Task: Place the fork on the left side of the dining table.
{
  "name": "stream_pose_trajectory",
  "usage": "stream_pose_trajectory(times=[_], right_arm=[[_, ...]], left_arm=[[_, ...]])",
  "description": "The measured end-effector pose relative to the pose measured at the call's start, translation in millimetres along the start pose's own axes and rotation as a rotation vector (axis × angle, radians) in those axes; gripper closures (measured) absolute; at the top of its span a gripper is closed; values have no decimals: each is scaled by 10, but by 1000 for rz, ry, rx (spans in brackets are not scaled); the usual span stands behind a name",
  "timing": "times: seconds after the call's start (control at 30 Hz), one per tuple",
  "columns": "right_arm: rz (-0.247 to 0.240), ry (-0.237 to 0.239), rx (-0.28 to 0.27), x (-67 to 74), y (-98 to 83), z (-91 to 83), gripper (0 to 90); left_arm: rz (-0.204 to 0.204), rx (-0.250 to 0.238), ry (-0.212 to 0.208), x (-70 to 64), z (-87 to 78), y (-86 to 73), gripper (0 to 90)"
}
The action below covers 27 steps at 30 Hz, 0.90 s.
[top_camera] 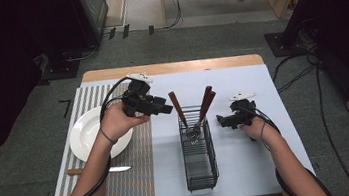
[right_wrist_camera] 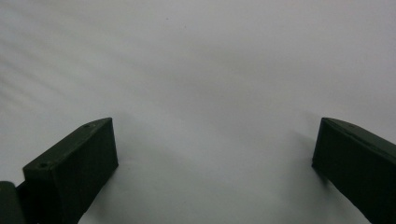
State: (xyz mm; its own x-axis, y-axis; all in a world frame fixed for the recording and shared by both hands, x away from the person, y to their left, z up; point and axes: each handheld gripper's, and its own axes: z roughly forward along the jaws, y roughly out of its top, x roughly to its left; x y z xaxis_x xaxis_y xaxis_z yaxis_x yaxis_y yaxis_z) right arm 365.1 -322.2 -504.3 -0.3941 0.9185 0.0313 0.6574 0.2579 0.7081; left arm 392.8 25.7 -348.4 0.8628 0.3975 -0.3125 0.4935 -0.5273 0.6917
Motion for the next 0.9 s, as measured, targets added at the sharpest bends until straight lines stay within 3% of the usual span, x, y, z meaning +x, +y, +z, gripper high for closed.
stream_pose_trajectory(times=[0.17, 0.57, 0.83, 0.9], right_arm=[[0, 0, 0, 0, 0, 0, 0], [1, -1, 0, 1, -2, -1, 0], [1, -1, -1, 2, -2, -2, 0], [1, -1, -1, 2, -3, -2, 0]], left_arm=[[0, -15, -21, -27, -25, 52, 509], [59, 11, -23, -45, -42, 288, 547], [66, 42, -60, 16, 3, 419, 593], [61, 51, -79, 30, 17, 458, 652]])
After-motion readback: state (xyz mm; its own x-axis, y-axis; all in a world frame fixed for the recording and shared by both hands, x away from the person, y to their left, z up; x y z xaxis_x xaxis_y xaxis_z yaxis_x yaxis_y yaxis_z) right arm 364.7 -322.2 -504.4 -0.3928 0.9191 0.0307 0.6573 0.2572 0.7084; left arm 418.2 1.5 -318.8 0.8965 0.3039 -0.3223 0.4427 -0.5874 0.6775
